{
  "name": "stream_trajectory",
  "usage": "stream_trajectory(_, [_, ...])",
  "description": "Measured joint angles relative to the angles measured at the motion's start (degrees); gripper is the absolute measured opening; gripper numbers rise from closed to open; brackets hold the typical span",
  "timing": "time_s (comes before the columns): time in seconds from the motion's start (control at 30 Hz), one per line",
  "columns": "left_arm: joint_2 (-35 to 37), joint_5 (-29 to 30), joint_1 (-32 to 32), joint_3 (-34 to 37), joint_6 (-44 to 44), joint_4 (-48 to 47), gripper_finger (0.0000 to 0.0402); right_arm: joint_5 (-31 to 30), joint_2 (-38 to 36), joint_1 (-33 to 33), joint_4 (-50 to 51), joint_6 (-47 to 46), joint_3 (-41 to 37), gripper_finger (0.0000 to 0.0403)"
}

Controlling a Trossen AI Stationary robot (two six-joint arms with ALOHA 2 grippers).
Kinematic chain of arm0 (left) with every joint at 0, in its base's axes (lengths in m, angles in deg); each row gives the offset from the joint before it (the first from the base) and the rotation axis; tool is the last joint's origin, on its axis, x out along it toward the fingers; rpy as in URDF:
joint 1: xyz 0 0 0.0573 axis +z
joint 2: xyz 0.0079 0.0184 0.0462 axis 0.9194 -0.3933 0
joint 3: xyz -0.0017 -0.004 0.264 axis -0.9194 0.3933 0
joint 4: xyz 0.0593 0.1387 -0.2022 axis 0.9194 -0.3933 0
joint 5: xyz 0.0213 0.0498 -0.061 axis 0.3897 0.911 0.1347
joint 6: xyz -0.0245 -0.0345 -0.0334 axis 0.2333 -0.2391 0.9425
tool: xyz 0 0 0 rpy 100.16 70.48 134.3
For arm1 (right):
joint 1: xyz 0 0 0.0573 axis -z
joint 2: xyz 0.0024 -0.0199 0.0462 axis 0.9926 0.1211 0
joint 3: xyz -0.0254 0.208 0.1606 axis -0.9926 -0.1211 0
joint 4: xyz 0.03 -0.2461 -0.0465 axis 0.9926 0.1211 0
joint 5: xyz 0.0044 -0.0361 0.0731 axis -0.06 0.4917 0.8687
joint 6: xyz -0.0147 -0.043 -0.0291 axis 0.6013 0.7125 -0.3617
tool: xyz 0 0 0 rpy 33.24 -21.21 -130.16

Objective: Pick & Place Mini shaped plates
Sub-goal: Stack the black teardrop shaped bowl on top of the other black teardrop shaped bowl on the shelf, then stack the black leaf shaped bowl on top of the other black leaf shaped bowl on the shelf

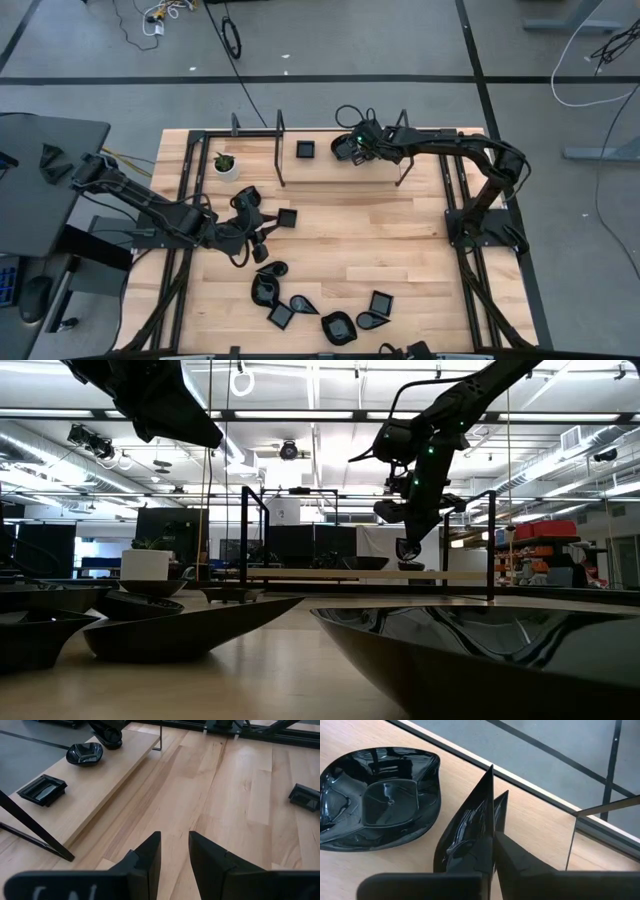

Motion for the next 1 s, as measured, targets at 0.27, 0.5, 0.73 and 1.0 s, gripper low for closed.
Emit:
stream_trajectory(0.27, [0.0, 0.0, 0.0, 0.0, 0.0, 0.0, 0.0106, 0.6, 0.0, 0.1, 0.0, 0.0, 0.0, 0.0021])
stream_trajectory(0.5, [0.0, 0.0, 0.0, 0.0, 0.0, 0.0, 0.0106, 0.5, 0.0, 0.1, 0.0, 0.0, 0.0, 0.0021])
stream_trajectory(0.73, [0.0, 0.0, 0.0, 0.0, 0.0, 0.0, 0.0106, 0.5, 0.0, 0.1, 0.0, 0.0, 0.0, 0.006])
stream_trajectory(1.0, [0.0, 0.0, 0.0, 0.0, 0.0, 0.0, 0.0106, -1.7, 0.1, 0.0, -2.0, 1.8, 0.0, 0.0131])
